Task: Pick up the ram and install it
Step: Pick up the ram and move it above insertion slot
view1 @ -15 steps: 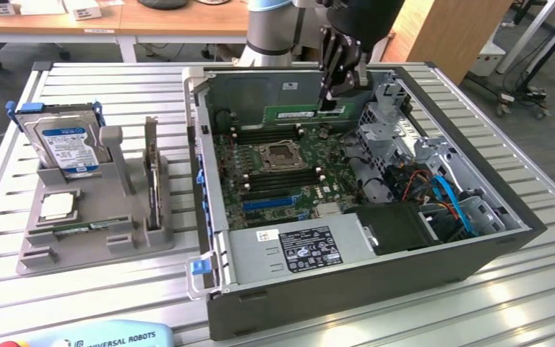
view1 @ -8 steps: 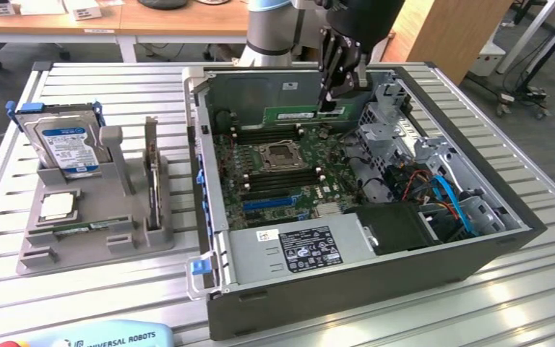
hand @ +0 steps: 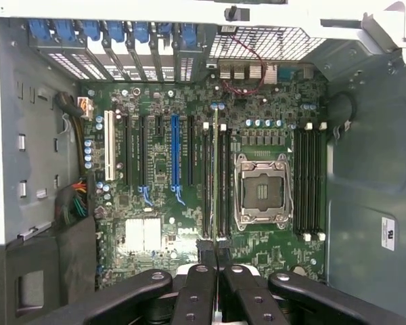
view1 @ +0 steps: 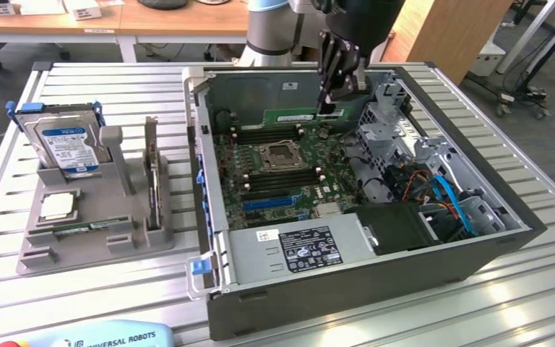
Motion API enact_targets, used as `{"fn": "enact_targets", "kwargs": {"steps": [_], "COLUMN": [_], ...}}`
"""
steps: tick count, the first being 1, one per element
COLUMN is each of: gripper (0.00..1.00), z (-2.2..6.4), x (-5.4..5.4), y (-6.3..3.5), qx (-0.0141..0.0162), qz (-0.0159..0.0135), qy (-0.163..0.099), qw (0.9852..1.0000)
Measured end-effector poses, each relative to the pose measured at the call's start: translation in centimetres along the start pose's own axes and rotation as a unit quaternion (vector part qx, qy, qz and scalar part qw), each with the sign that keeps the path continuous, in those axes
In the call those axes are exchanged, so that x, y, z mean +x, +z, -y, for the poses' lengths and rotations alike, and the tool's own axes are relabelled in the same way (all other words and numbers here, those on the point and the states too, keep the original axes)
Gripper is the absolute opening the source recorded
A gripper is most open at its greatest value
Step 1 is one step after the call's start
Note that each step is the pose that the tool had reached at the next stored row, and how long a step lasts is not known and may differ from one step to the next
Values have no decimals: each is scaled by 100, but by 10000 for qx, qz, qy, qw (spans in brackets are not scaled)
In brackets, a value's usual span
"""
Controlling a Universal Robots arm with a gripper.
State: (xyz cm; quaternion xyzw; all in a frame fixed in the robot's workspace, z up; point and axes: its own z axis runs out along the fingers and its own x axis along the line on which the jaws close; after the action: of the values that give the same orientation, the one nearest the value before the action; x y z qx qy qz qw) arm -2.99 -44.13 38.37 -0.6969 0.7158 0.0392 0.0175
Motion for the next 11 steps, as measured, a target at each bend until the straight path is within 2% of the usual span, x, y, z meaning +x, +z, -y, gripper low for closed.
{"fn": "enact_targets", "kwargs": {"steps": [11], "gripper": [12], "z": [1], "x": [1], "y": [22], "qx": [1], "qz": [2], "qy": [0], "qw": [10000]}}
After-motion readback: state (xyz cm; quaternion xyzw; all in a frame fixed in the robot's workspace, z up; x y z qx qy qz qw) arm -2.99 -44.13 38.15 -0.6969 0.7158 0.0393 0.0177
